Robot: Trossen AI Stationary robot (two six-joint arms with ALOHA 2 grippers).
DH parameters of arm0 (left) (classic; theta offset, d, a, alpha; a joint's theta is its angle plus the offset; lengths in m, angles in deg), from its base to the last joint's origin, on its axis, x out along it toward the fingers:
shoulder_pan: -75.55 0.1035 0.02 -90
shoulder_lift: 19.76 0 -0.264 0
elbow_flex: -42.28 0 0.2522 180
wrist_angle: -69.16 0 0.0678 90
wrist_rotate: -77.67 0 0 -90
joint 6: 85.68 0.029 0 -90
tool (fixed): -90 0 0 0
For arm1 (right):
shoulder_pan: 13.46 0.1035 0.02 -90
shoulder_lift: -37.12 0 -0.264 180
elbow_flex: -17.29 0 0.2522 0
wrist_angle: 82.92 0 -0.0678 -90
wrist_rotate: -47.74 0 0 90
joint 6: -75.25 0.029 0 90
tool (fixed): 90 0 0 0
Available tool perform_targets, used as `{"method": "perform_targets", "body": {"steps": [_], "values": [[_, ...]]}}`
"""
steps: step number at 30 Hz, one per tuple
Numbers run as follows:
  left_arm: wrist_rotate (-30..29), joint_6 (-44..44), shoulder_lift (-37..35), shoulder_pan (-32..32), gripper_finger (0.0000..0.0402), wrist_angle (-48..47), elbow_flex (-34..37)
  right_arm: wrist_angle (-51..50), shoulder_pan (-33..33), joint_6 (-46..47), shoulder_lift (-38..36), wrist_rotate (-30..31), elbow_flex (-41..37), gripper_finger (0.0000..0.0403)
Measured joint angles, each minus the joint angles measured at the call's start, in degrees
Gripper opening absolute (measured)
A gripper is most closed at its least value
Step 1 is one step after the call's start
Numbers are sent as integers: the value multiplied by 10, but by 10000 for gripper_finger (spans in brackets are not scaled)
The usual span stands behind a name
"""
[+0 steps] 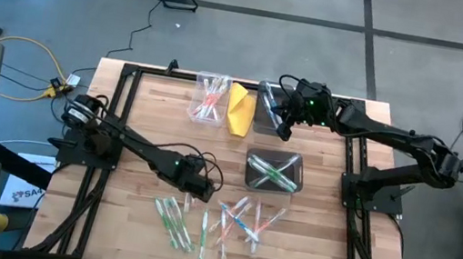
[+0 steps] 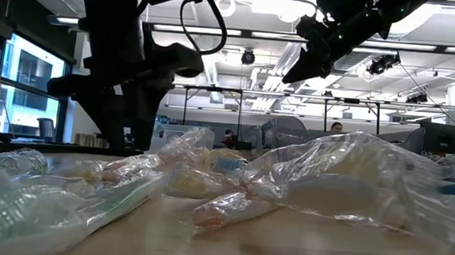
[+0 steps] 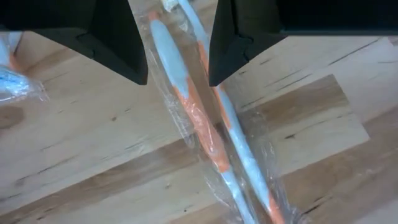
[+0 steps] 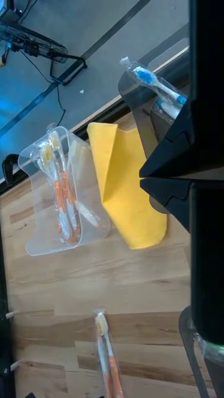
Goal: Pick & Place Toothbrushes
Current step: Put the orange toothbrush into the transparent bin
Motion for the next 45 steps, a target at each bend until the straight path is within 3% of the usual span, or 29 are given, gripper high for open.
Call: {"method": "perform_targets", "body": {"steps": [30,40,45], "values": [[2,-4,1,0,166,3,0,0,0,0,0,0,0,5],[7,-20,-5,0,166,-112,0,-1,0,-1,0,1,0,5],[14,-20,-5,0,166,-78,0,0,0,-1,0,1,0,5]]}}
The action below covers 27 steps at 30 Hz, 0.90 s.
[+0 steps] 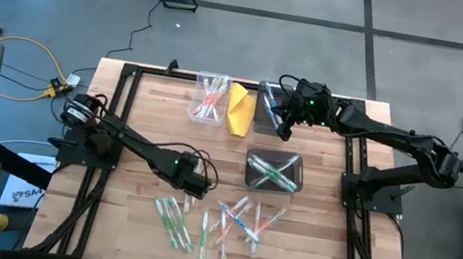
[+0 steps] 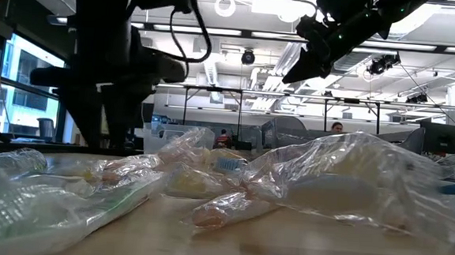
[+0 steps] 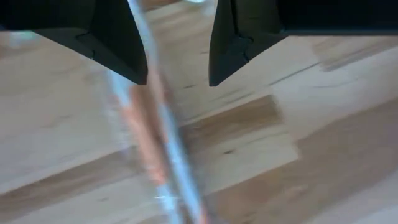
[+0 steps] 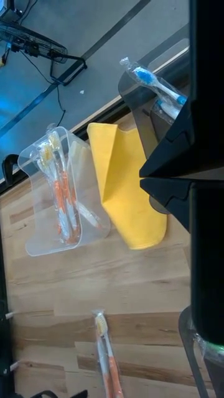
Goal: Pick & Place Toothbrushes
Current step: Put the orange toothbrush into the transparent bin
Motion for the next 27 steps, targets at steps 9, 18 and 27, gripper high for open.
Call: {"method": "perform_targets", "body": {"steps": [9,18,27], "values": [[-2,-1,9,0,166,10,0,0,0,0,0,0,0,5],[-3,0,16,0,166,40,0,0,0,0,0,0,0,5],[-3,0,16,0,166,35,0,-1,0,1,0,0,0,5]]}}
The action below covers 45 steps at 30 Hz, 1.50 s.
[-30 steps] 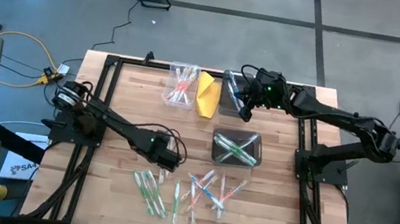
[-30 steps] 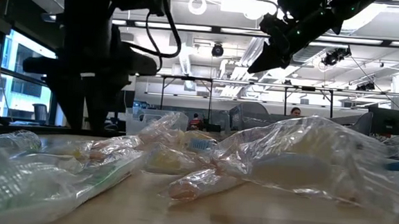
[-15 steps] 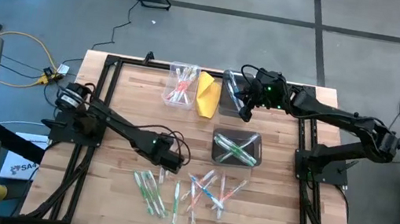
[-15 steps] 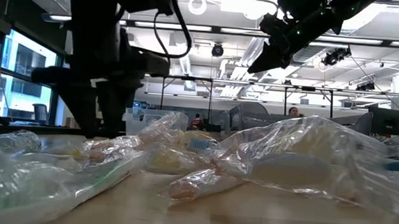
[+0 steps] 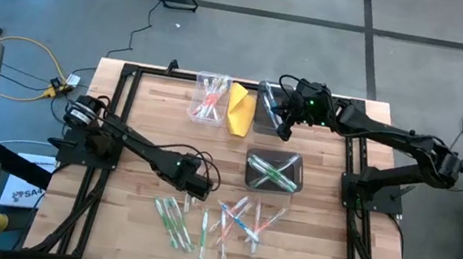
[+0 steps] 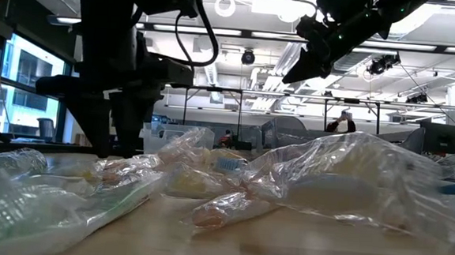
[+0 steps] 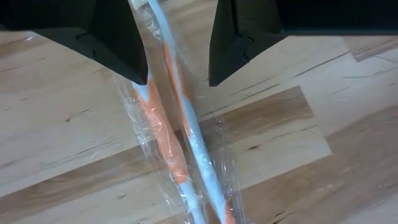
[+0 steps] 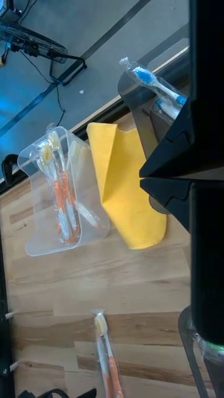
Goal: Pick & Place Toothbrushes
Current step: Put the orange toothbrush into the transparent bin
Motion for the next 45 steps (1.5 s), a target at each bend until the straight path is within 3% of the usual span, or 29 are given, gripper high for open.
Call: {"method": "perform_targets", "body": {"steps": [24,29,38,45], "values": [[26,0,35,0,163,2,-1,0,0,0,0,0,0,5],[26,13,35,0,126,-2,-1,0,0,0,0,0,0,5],[26,38,35,0,21,-17,-1,0,0,-2,0,0,0,5],[-44,78,10,0,20,-41,2,0,0,-14,0,0,0,5]]}}
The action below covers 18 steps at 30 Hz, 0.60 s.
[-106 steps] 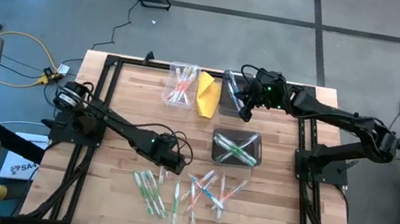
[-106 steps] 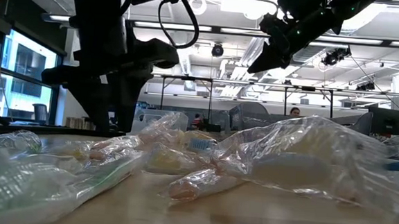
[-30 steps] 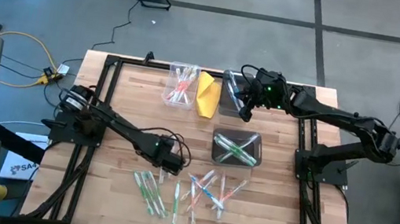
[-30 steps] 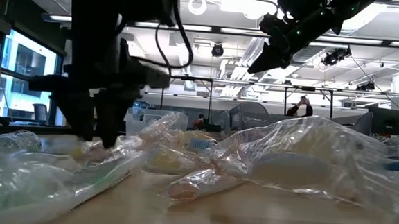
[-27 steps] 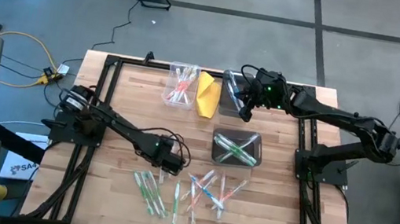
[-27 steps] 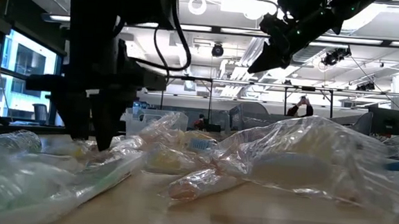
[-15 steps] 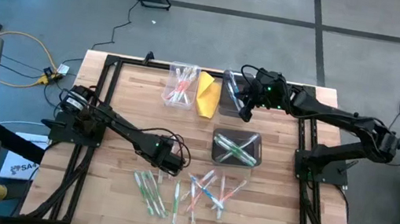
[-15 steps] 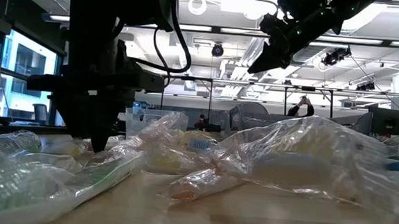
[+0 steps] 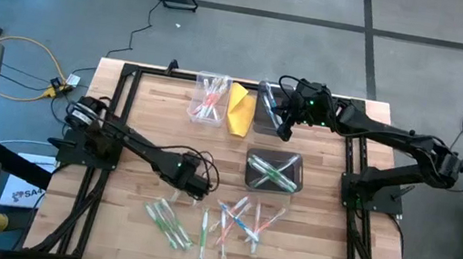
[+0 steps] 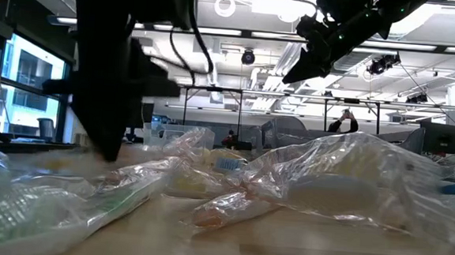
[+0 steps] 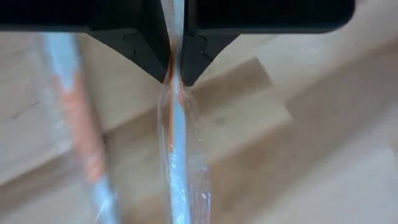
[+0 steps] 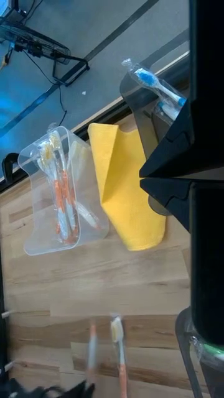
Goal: Pick & Place Toothbrushes
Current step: Put the orange toothbrush into the transparent bin
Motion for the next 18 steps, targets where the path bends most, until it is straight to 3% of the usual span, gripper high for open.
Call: {"method": "perform_targets", "body": {"steps": [9,18], "values": [[-106,48,-87,0,8,-74,-1,0,0,0,0,0,0,5],[-312,144,-194,8,10,-96,-1,0,0,3,0,0,0,5]]}}
